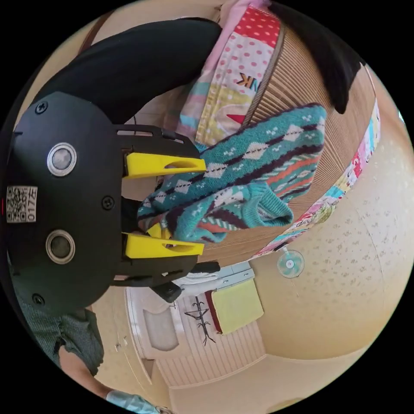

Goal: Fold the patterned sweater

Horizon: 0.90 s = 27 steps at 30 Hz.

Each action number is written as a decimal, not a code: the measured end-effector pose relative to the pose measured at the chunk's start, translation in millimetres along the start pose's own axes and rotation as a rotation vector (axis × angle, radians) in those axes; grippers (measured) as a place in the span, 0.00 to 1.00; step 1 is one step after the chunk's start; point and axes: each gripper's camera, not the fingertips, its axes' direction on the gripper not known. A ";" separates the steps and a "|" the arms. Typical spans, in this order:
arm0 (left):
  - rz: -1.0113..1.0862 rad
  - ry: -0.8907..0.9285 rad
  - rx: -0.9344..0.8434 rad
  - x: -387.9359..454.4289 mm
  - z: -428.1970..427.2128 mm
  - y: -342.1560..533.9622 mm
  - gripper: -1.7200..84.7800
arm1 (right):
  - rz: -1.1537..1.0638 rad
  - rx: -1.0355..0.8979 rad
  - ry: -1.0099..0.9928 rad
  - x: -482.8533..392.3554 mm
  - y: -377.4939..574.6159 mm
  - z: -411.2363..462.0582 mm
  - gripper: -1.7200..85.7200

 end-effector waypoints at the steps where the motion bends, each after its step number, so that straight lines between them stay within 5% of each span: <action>1: -0.031 0.063 -0.043 -14.1 6.6 0.4 0.25 | -0.008 -0.007 -0.022 -3.3 7.3 0.0 0.05; 6: 0.305 0.311 -0.130 20.9 -0.2 10.4 0.11 | -0.103 -0.025 -0.014 -30.9 30.2 -19.3 0.05; 11: 0.829 0.352 -0.076 88.6 -90.3 46.6 0.09 | -0.240 0.093 -0.195 -57.2 63.7 -102.8 0.03; 17: 1.314 0.734 0.079 108.6 -235.2 99.8 0.09 | -0.231 0.276 -0.112 -60.7 103.4 -151.0 0.04; 21: 1.441 1.234 0.250 85.4 -281.1 112.3 0.09 | -0.182 0.332 -0.061 -68.6 108.8 -135.6 0.08; 24: 1.368 1.685 0.334 64.1 -271.7 101.9 0.09 | -0.128 0.331 0.024 -80.5 102.2 -101.7 0.17; 27: 1.267 1.941 0.357 61.5 -244.6 105.4 0.09 | -0.127 0.242 0.156 -94.3 90.4 -38.5 0.22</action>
